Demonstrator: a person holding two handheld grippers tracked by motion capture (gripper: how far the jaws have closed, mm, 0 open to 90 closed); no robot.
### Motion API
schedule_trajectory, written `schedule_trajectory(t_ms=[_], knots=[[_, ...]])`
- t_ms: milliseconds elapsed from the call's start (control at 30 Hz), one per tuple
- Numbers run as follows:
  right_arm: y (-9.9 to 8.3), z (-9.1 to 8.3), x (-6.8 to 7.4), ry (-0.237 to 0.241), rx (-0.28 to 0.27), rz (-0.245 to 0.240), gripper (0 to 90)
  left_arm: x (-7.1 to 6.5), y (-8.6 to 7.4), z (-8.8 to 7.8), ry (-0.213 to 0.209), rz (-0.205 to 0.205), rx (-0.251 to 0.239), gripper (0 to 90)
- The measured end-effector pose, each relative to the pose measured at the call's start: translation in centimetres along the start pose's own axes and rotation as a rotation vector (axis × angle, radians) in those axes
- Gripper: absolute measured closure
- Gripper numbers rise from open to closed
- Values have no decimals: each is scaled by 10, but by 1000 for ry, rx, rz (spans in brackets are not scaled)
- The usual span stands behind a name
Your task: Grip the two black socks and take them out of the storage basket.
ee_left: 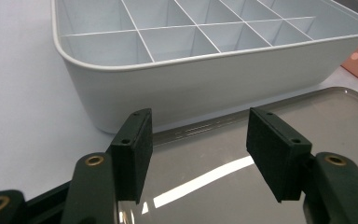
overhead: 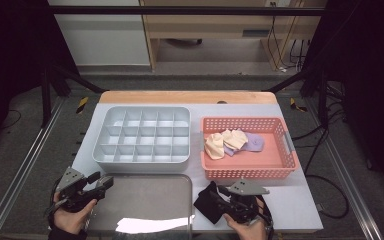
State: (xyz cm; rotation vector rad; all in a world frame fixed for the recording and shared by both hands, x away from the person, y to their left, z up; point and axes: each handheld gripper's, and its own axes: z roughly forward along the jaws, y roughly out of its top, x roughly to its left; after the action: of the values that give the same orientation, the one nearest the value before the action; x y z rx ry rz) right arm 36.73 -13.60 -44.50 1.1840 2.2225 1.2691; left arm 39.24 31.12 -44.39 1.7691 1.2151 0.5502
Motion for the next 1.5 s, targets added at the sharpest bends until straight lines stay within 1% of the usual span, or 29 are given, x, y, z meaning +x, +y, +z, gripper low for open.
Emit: schedule_trajectory(t_ms=[67,133,233,367,400,467,500,533,600,667,767,833,900,933,1033,1067,1100,1133,1233,1333,1433,1500], knots=[[-2,6,6,17,18,-11,659,-3,0,0,5,1,-11,402],[-3,14,13,37,40,-31,662,-4,1,0,3,1,-20,404],[-4,23,20,53,63,-41,657,-8,2,0,-5,-2,-29,405],[-6,32,28,44,97,-85,673,-12,2,2,-18,-1,-26,405],[-7,35,28,37,109,-97,699,-13,2,3,-21,0,-25,405],[-9,39,27,30,131,-102,760,-16,2,3,-28,0,-27,405],[-9,40,27,28,138,-103,799,-17,2,3,-33,1,-28,405],[-10,40,26,22,147,-114,837,-18,2,3,-34,1,-27,405],[-9,39,25,26,154,-102,870,-20,3,4,-42,4,-27,405],[-8,37,23,28,158,-87,879,-21,3,4,-46,7,-27,405],[-3,30,22,35,124,-73,881,-24,3,4,-52,8,-31,405],[5,20,21,46,70,-67,880,-25,4,5,-56,7,-31,405],[12,13,20,51,28,-58,879,-25,4,5,-60,5,-29,404],[17,9,18,64,0,-50,879,-26,4,5,-64,3,-29,404],[27,4,15,89,-38,-25,878,-28,5,4,-74,6,-34,404],[29,4,15,95,-43,-19,878,-29,5,4,-77,6,-36,404],[35,2,15,120,-63,3,878,-29,5,3,-80,7,-37,403],[35,2,15,120,-63,3,878,-29,5,4,-81,7,-37,403],[41,4,18,155,-79,11,877,-30,5,5,-80,6,-32,402],[48,10,26,191,-84,16,877,-31,5,5,-79,9,-32,402],[55,19,38,232,-78,17,876,-31,4,6,-80,10,-29,400],[58,26,44,242,-72,11,876,-31,4,6,-78,9,-27,398]])
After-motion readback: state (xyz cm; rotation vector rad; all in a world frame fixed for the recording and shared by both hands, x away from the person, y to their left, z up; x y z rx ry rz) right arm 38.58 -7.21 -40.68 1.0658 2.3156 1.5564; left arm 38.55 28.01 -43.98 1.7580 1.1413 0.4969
